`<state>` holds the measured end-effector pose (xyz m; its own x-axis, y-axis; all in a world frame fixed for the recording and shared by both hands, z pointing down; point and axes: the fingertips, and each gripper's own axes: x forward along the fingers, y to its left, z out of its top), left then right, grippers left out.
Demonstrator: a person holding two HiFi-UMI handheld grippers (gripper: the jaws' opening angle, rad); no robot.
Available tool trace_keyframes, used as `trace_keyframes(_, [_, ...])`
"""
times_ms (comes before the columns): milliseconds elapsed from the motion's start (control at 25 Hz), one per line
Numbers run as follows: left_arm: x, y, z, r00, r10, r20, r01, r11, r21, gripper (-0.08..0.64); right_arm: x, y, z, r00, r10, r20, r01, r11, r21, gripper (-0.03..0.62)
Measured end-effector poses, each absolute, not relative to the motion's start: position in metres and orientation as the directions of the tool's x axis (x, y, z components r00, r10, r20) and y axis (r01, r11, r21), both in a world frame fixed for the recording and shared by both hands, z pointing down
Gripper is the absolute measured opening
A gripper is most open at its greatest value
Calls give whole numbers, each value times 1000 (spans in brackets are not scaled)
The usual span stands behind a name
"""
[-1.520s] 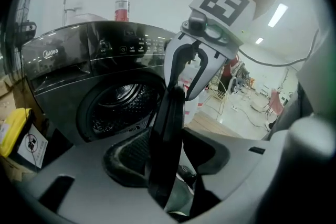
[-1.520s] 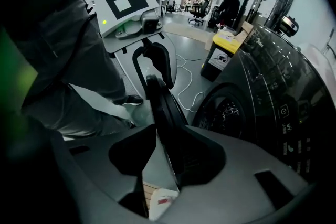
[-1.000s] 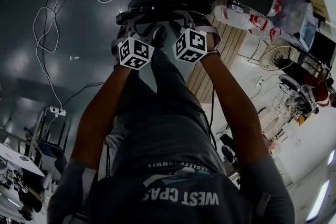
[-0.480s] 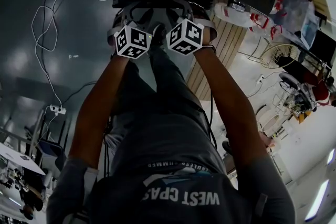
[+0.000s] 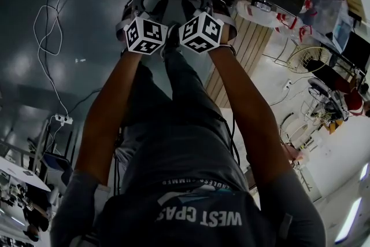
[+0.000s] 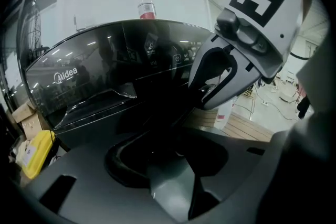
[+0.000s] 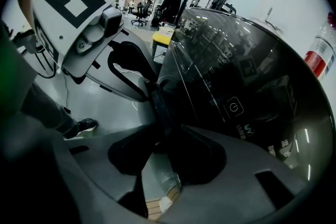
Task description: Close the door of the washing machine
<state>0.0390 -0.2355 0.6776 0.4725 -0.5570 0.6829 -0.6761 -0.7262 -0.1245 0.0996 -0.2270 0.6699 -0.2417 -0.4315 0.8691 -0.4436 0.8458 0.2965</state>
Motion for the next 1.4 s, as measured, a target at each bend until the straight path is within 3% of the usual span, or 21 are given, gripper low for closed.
trace_keyframes(560, [41, -263, 676, 428, -576, 696, -730, -674, -108, 187, 104, -251, 669, -174, -523, 834, -573, 743, 346, 183])
trace_keyframes(1120, [41, -266, 679, 448, -516, 730, -707, -704, -63, 192, 104, -254, 673, -151, -499, 853, -589, 738, 328, 186])
trace_keyframes(1240, [36, -261, 671, 461, -501, 732, -691, -721, -59, 143, 101, -251, 668, -170, -482, 860, -591, 748, 302, 180])
trace_keyframes(1400, [20, -256, 648, 460, -523, 717, -691, -719, -81, 132, 91, -247, 645, -205, -505, 839, -604, 740, 298, 140])
